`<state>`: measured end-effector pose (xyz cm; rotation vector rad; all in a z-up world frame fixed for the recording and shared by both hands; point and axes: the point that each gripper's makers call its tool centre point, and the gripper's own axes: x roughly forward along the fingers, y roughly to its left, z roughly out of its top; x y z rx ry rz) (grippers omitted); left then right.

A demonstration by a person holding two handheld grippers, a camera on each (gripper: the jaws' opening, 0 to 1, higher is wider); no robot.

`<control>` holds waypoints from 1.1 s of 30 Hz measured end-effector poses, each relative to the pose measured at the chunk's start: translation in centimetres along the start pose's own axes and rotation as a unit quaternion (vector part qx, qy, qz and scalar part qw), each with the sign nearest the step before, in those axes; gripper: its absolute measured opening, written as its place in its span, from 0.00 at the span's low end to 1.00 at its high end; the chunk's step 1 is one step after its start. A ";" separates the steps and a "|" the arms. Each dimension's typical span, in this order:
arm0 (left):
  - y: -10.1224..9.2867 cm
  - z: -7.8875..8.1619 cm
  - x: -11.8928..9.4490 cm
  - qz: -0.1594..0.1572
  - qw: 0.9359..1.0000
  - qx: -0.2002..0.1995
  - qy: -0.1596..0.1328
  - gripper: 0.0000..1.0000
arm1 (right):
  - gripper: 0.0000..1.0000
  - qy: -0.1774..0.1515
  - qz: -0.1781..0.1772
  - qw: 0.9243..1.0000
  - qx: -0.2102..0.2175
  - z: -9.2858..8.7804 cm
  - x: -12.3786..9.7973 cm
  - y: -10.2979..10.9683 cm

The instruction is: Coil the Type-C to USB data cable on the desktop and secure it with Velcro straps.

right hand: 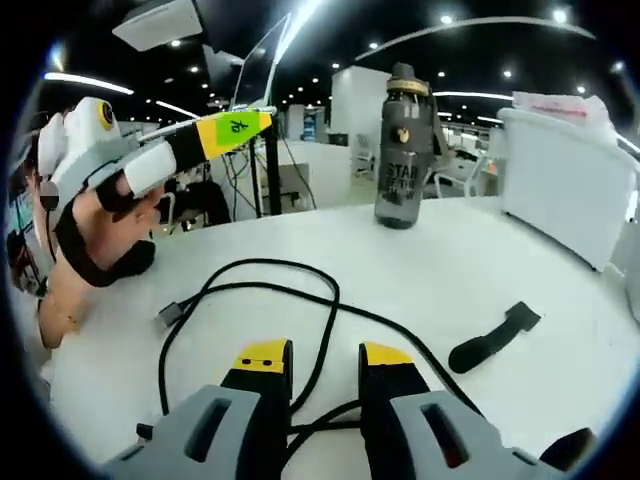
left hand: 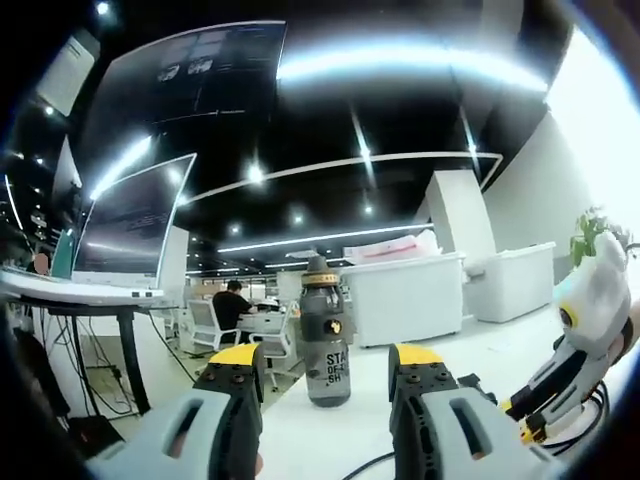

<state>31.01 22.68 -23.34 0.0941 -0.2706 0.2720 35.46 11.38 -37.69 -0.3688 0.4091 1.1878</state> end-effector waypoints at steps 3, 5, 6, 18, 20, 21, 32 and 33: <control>-0.3 0.3 -0.1 -0.003 1.000 0.001 -0.003 0.51 | 0.23 0.014 -0.007 1.000 -0.013 -0.5 0.3 0.1; -0.5 0.4 -0.2 -0.005 1.000 0.001 -0.005 0.51 | 0.21 0.012 -0.009 1.000 -0.012 -0.3 0.3 0.1; -0.6 0.5 -0.2 -0.006 1.000 0.002 -0.005 0.51 | 0.21 0.013 -0.008 1.000 -0.012 -0.3 0.3 0.1; -0.6 0.6 -0.2 -0.008 1.000 0.000 -0.004 0.51 | 0.24 0.013 -0.001 1.000 0.019 -0.2 0.3 0.1; -0.7 0.6 -0.1 -0.010 1.000 0.002 -0.003 0.51 | 0.26 0.004 0.004 0.999 0.036 0.0 0.0 0.2; -0.7 0.5 -0.1 -0.011 1.000 0.001 -0.003 0.51 | 0.26 -0.012 -0.002 0.999 0.050 0.4 -0.2 0.1; -2.8 -0.7 0.3 -0.048 0.999 -0.007 0.017 0.51 | 0.42 -0.226 -0.260 0.930 0.125 1.8 -12.5 -7.4; -3.2 -0.8 0.3 -0.053 0.998 -0.003 0.019 0.51 | 0.42 -0.229 -0.279 0.921 0.144 1.0 -14.1 -8.0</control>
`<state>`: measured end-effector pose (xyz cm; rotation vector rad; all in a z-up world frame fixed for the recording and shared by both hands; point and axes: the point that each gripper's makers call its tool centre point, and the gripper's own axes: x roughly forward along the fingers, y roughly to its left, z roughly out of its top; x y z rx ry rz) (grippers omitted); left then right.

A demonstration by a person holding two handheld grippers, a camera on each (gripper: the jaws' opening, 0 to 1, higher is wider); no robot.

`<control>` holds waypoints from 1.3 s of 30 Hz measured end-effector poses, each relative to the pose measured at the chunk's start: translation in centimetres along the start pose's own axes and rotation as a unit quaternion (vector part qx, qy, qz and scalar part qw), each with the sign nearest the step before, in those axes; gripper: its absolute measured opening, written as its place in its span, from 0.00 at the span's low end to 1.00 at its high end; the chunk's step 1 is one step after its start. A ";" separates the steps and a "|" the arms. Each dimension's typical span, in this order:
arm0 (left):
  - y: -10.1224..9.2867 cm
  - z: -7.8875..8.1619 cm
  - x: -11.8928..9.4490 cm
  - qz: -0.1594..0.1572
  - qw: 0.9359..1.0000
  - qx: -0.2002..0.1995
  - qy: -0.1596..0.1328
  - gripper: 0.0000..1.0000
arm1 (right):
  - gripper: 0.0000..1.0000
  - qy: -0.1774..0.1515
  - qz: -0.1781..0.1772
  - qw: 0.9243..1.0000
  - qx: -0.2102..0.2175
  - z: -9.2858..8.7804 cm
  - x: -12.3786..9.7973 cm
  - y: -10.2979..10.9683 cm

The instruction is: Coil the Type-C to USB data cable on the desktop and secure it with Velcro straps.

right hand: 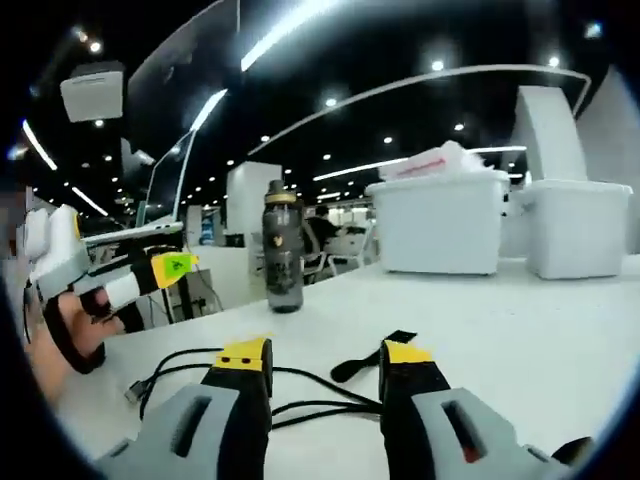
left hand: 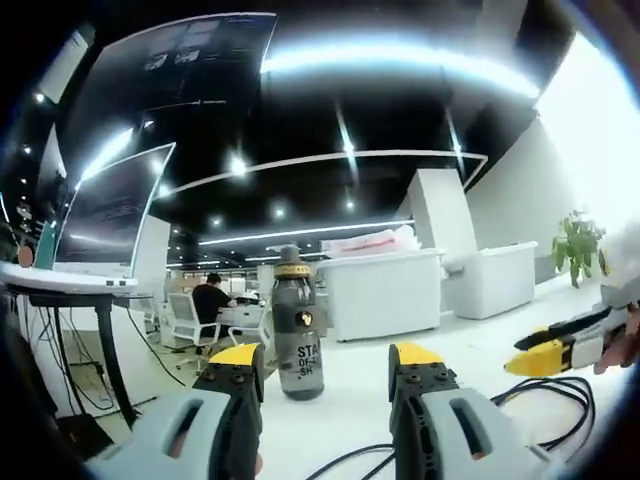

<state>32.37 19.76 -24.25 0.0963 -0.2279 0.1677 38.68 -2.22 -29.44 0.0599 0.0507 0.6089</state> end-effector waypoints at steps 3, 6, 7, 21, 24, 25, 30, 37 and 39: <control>-1.1 -0.4 0.0 -0.016 1.000 0.001 0.006 0.51 | 0.43 -0.005 -0.045 0.999 0.023 0.2 -2.9 -3.9; -2.5 -0.8 -0.1 -0.039 0.999 -0.008 0.013 0.51 | 0.43 -0.021 -0.108 0.994 0.014 0.5 -6.3 -8.7; -2.9 -0.9 -0.1 -0.045 0.999 -0.006 0.015 0.51 | 0.43 -0.024 -0.128 0.991 0.006 0.5 -7.4 -10.3; -4.2 -2.2 0.2 -0.067 0.997 0.016 0.032 0.51 | 0.45 -0.049 -0.165 0.982 -0.082 0.3 -9.5 -14.2; -4.0 -2.2 0.4 -0.067 0.997 0.010 0.032 0.52 | 0.45 -0.047 -0.151 0.985 -0.071 0.1 -9.1 -13.4; -4.1 -2.0 0.4 -0.072 0.997 0.003 0.028 0.52 | 0.46 -0.048 -0.126 0.988 -0.081 0.4 -8.7 -12.2; -4.3 -0.4 -0.1 -0.083 0.996 -0.010 -0.001 0.54 | 0.44 -0.067 -0.008 0.991 -0.112 2.0 -7.1 -5.9; -1.6 -0.1 0.2 -0.056 0.998 -0.037 -0.001 0.53 | 0.31 0.016 0.184 0.983 -0.020 1.6 -4.6 3.2; -0.4 0.0 0.2 -0.037 0.999 -0.037 -0.002 0.53 | 0.32 0.041 0.211 0.976 -0.029 1.1 -3.8 4.7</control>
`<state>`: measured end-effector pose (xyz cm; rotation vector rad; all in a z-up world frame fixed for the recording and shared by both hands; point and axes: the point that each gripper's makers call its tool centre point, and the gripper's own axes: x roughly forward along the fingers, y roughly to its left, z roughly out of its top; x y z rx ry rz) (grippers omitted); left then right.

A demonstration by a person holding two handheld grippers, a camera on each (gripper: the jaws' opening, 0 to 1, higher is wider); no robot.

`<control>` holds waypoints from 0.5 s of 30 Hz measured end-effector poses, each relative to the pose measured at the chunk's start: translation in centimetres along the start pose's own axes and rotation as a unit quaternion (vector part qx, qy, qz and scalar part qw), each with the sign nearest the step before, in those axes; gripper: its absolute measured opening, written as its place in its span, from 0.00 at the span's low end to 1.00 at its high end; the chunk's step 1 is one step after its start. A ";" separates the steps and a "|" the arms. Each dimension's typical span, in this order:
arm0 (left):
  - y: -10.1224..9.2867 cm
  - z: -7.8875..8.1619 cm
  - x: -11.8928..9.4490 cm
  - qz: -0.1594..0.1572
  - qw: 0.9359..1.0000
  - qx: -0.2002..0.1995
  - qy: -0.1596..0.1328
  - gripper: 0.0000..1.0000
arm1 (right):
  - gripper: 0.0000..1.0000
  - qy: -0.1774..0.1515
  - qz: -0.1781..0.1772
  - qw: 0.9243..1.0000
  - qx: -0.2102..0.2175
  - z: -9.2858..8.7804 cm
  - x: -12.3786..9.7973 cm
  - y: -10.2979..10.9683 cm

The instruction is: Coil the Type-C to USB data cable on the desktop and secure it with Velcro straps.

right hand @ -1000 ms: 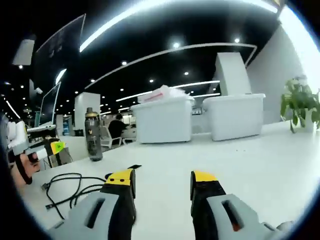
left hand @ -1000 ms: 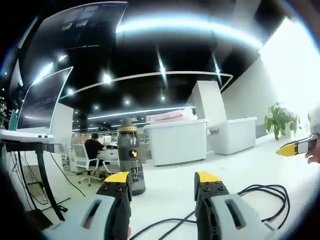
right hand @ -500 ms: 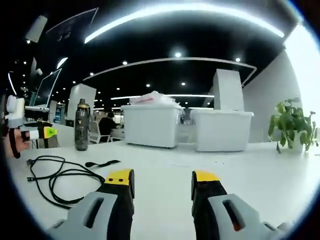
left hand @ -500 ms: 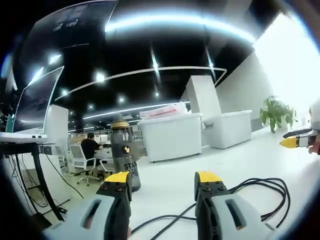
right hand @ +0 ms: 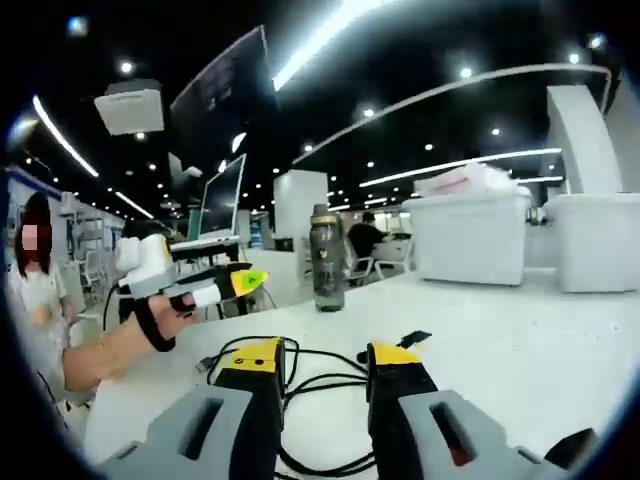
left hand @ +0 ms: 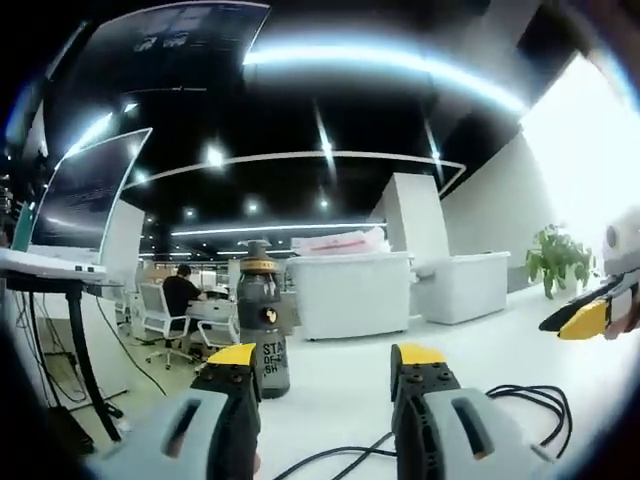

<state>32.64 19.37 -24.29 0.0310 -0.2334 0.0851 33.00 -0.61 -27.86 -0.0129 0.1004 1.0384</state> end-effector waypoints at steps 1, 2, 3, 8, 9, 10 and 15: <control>0.5 0.0 0.0 0.008 1.000 -0.001 0.000 0.53 | 0.33 0.012 0.007 1.000 -0.002 -0.3 0.7 0.3; 0.8 0.0 0.0 0.012 1.000 -0.003 0.000 0.53 | 0.33 0.029 0.020 0.999 -0.005 -0.7 1.4 0.7; 1.0 0.0 0.0 0.016 1.000 -0.009 0.001 0.53 | 0.33 0.037 0.033 0.999 -0.007 -1.1 2.1 1.2; 1.2 0.1 -0.1 0.021 1.000 -0.015 0.000 0.53 | 0.27 0.080 0.061 0.995 -0.026 -3.6 5.9 2.6; 1.2 0.3 -0.1 0.023 1.000 -0.010 -0.002 0.53 | 0.27 0.085 0.063 0.994 -0.040 -4.1 6.6 2.7; 1.3 0.4 -0.1 0.025 1.000 -0.007 -0.003 0.53 | 0.27 0.095 0.071 0.992 -0.051 -4.9 7.3 3.0; 1.4 0.3 -0.1 0.027 1.000 -0.007 -0.003 0.53 | 0.27 0.143 0.080 0.985 -0.059 -7.7 10.6 3.4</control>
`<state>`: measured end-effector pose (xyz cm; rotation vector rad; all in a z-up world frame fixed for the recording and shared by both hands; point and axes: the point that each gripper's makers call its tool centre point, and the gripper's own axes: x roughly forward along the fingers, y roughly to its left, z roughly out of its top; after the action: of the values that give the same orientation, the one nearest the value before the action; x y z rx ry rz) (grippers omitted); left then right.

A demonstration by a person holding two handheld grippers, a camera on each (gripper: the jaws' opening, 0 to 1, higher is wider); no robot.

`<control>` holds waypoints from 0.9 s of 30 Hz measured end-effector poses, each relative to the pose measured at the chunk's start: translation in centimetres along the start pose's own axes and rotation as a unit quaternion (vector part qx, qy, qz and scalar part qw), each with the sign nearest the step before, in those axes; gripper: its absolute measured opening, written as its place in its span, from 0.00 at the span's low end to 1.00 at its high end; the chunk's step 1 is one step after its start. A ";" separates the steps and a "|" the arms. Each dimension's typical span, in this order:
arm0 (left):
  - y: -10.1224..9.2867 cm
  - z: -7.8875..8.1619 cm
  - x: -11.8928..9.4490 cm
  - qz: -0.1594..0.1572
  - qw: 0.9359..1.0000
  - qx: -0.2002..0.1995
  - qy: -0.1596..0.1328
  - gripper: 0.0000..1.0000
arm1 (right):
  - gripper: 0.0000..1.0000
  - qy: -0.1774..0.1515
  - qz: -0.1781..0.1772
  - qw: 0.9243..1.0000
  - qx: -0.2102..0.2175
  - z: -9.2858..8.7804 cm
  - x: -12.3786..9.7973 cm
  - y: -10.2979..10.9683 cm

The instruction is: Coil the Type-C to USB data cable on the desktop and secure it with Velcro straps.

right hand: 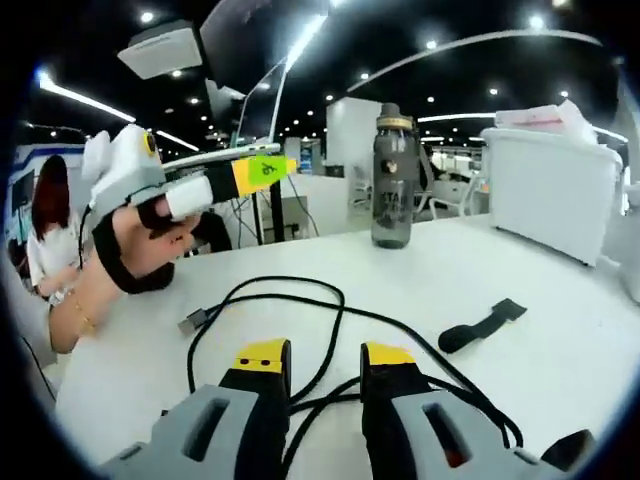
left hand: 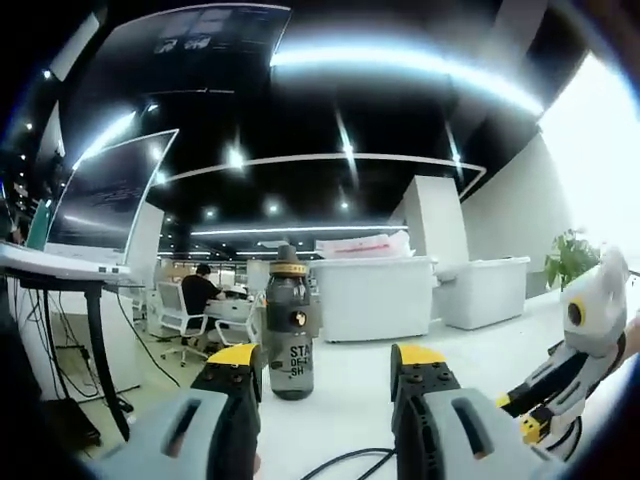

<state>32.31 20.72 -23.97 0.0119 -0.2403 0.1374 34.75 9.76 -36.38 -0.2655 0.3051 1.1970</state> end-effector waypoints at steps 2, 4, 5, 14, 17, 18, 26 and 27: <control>0.0 0.0 0.0 0.001 1.000 0.006 0.002 0.53 | 0.27 0.000 0.001 1.000 0.002 0.1 0.9 -0.2; 0.0 0.2 -0.1 0.004 1.000 0.015 -0.002 0.53 | 0.24 0.016 0.005 1.000 0.017 -0.4 1.6 -0.2; 0.0 0.3 -0.1 0.004 1.000 0.017 -0.003 0.53 | 0.23 0.024 0.007 0.999 0.021 -0.7 1.8 -0.2; 0.4 0.8 -0.4 0.024 0.998 0.052 -0.010 0.53 | 0.05 0.057 -0.009 0.998 -0.029 -0.8 2.6 -0.2; 0.4 0.6 -0.4 0.023 0.998 0.050 -0.006 0.53 | 0.03 0.062 -0.011 0.997 -0.047 -0.8 2.4 0.0; 0.4 0.5 -0.4 0.023 0.999 0.050 -0.004 0.53 | 0.03 0.059 -0.011 0.997 -0.050 -0.8 2.3 0.0; 0.2 0.1 -0.1 0.013 0.999 0.043 0.002 0.53 | 0.01 0.008 -0.033 0.999 -0.034 1.2 -0.2 -0.6; 0.1 0.1 -0.1 0.011 0.999 0.038 0.002 0.53 | 0.01 -0.007 -0.035 0.999 -0.027 1.9 -0.9 -0.7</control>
<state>32.16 20.83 -23.88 0.0843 -0.2315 0.1688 35.31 9.39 -34.27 -0.3116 0.2503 1.1387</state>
